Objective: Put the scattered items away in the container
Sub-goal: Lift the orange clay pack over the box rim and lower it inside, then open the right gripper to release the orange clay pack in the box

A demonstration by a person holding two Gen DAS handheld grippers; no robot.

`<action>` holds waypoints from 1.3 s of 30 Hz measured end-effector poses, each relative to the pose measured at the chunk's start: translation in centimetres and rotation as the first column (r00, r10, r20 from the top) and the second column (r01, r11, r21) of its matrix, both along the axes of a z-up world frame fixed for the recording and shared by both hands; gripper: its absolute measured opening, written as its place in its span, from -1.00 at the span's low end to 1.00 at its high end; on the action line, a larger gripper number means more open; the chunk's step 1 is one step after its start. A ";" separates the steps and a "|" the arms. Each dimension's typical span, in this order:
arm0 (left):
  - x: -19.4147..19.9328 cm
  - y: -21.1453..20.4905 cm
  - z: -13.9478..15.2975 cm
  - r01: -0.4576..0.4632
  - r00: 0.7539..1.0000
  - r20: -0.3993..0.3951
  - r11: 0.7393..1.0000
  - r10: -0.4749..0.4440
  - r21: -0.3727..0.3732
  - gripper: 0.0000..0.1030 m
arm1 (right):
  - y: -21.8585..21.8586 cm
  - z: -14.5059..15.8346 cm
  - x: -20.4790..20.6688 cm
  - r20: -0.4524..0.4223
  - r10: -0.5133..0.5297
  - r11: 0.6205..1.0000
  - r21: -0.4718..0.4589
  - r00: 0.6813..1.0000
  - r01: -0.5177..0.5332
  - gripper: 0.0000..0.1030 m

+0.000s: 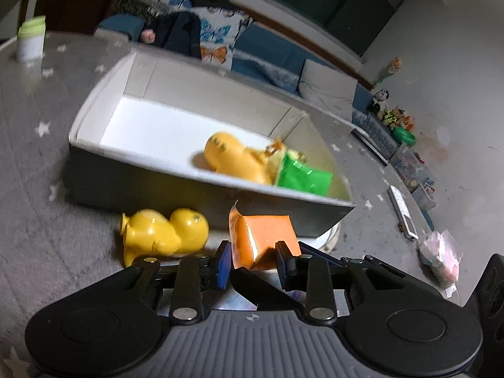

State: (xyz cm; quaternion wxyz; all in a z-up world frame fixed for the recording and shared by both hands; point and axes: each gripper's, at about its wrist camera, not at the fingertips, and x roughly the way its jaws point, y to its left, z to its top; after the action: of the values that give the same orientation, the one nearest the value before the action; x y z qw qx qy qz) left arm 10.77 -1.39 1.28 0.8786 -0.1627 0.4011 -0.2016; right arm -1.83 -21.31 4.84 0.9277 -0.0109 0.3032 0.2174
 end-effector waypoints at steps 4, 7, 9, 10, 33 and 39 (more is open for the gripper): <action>-0.4 -0.1 2.0 -0.002 0.998 0.065 1.000 0.001 0.011 -0.37 | 0.0 1.6 -0.3 0.054 0.002 1.000 0.009 0.999 -0.002 0.19; -0.2 -0.2 3.0 -0.008 0.995 0.104 1.000 0.005 0.026 -0.37 | 0.1 2.5 0.1 0.083 0.006 1.000 0.014 0.997 -0.007 0.19; 0.2 -0.2 3.5 -0.016 0.993 0.116 0.999 0.013 0.029 -0.37 | 0.4 3.0 0.7 0.100 0.011 1.000 0.011 0.995 -0.012 0.19; 0.5 -0.1 3.6 -0.021 0.993 0.121 0.999 0.017 0.030 -0.37 | 0.5 3.3 1.0 0.108 0.013 1.000 0.009 0.994 -0.014 0.19; 6.8 1.3 2.2 -0.065 0.995 0.082 0.997 0.061 0.047 -0.37 | 3.4 2.4 7.8 0.072 0.025 1.000 0.007 0.997 -0.026 0.19; 7.6 1.6 1.3 -0.067 0.996 0.054 0.997 0.065 0.047 -0.38 | 3.6 1.6 8.5 0.048 0.026 1.000 0.002 0.999 -0.026 0.20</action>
State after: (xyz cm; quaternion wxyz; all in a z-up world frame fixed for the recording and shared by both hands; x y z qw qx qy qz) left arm 18.33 0.18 2.58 0.8987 -0.1492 0.3770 -0.1668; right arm 6.62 -17.74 6.42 0.9318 -0.0186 0.2804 0.2295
